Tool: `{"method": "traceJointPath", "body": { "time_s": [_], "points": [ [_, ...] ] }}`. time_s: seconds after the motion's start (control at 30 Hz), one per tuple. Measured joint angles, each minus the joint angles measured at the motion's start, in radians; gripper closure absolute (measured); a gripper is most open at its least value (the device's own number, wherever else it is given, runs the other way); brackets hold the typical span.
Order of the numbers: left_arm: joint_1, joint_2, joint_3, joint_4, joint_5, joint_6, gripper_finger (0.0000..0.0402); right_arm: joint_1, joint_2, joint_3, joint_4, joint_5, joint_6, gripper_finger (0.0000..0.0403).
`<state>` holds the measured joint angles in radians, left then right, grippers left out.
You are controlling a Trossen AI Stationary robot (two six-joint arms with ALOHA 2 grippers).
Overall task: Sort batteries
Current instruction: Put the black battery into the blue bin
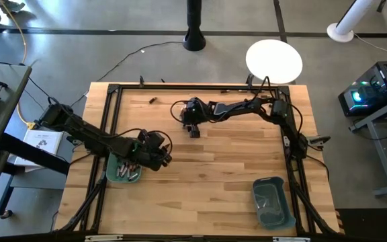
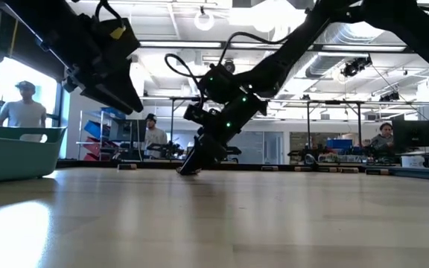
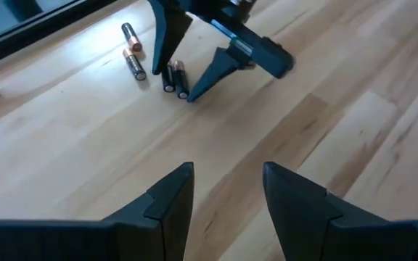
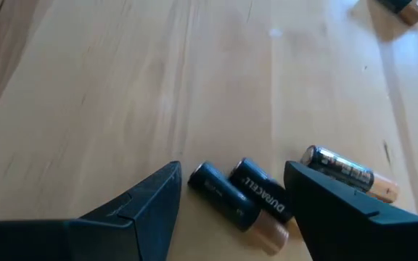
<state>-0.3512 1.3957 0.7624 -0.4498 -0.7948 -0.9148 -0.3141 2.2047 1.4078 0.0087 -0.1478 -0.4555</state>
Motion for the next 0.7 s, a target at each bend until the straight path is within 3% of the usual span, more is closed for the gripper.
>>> {"method": "traceJointPath", "body": {
  "time_s": [0.3, 0.7],
  "points": [
    [-0.011, 0.0, 0.0, 0.002, 0.0, 0.0, 0.0245, 0.0, -0.001, 0.12, -0.292, -0.013, -0.002, 0.0163],
    [-0.011, 0.0, 0.0, 0.004, 0.0, 0.0, 0.0245, 0.011, -0.005, 0.133, -0.464, -0.02, 0.015, 0.0163]
  ]
}}
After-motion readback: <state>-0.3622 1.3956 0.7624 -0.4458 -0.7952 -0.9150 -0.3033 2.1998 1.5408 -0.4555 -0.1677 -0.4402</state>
